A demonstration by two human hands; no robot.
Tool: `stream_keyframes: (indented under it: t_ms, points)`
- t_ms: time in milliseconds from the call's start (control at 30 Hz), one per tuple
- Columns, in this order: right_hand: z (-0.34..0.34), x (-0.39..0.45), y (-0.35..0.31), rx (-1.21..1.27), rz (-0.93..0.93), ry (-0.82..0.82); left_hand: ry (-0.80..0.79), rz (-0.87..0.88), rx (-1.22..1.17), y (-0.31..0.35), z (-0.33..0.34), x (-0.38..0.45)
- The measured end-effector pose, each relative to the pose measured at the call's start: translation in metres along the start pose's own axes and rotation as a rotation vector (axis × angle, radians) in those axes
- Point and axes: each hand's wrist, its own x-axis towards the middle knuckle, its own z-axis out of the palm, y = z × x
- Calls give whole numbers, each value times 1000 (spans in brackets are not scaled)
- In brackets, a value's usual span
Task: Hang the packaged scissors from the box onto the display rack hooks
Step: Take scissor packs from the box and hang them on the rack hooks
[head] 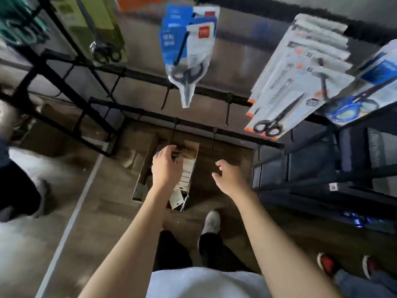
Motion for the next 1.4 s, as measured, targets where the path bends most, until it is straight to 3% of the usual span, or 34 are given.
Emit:
stream_keyframes:
  t_ms: [200,300,600,833,1033,1100,1400]
  points:
    - [100,14,-5,-225,-40,-292,-196,-194,283,-117,30,-6]
    - [150,26,5,-344,-77,-363,-291,-240,376,-167,50,-13]
    - [279,128,29,-651,-321,-366,-360,-305,466,-300,149,20]
    - [368,231,52,-820,-486,-307,-440,-359,293,-376,261,84]
    - [425,309,83,-993,-535,-266,-848,-63,536,-425,331,118]
    - [439,325,90,-1046,-526,-244,-916,4,646,-441,351,122]
    - [465,344,90,-1073,-434,-208,-840,461,969,-456,381,134]
